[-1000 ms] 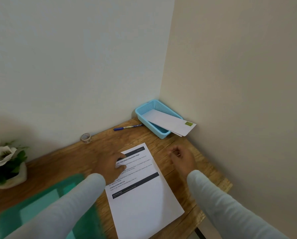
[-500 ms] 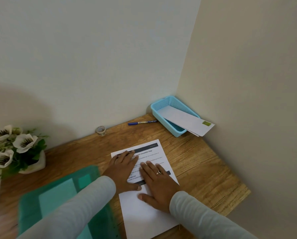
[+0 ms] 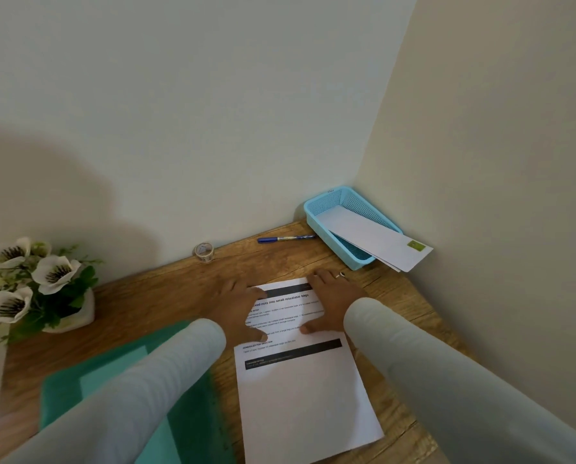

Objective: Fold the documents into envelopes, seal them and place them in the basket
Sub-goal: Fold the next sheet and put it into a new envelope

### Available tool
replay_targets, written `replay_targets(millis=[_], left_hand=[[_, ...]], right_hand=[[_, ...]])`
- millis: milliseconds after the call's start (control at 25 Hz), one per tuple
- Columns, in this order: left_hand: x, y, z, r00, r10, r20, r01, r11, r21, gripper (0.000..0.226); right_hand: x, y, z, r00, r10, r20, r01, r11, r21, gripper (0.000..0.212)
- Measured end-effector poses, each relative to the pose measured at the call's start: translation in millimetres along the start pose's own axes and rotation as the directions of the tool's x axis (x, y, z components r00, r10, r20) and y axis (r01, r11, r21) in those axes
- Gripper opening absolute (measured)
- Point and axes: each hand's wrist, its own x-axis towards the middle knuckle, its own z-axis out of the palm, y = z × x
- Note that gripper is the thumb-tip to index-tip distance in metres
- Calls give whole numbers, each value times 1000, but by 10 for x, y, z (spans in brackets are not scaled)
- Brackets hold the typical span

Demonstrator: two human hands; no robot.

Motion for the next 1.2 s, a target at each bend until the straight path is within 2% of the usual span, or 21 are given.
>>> replay_targets(millis=[120, 360, 440, 520, 640, 720, 840, 920, 1000, 1040, 1200], left_hand=[[109, -38, -73, 998, -62, 7, 61, 995, 82, 116], [260, 7, -200, 996, -57, 72, 51, 995, 89, 114], [265, 40, -209, 997, -54, 61, 49, 995, 87, 102], [263, 31, -215, 999, -17, -35, 17, 1000, 5, 72], [176, 27, -279, 983, 21, -183, -42, 993, -113, 25], [97, 52, -341, 970, 48, -239, -85, 986, -145, 17], [-24, 93, -391, 944, 62, -323, -131, 972, -195, 16], [-117, 103, -377, 924, 89, -372, -174, 965, -199, 17], [-225, 124, -338, 930, 115, -349, -189, 965, -184, 11], [-283, 144, -299, 943, 118, -312, -180, 967, -177, 7], [-396, 156, 13, 979, 111, -173, -140, 976, -165, 27]], right_hand=[[67, -13, -92, 1000, 21, 18, -21, 1000, 18, 119], [101, 7, -108, 996, 67, 53, -70, 995, 67, 114], [72, 3, -121, 997, 66, 27, -68, 993, 100, 107], [31, 4, -139, 997, 74, -33, -68, 983, 172, 92], [-55, 39, -156, 979, 106, -174, -47, 949, 311, 50], [-136, 48, -191, 968, 117, -220, -27, 928, 370, 29], [-316, 36, -261, 945, 93, -314, 36, 923, 382, 15], [-455, 22, -273, 924, 41, -380, 92, 941, 326, 12], [-580, 12, -215, 926, -15, -377, 116, 962, 246, 15], [-635, 2, -162, 941, -32, -338, 115, 967, 228, 20], [-755, -78, 93, 986, -60, -158, 95, 970, 224, 46]])
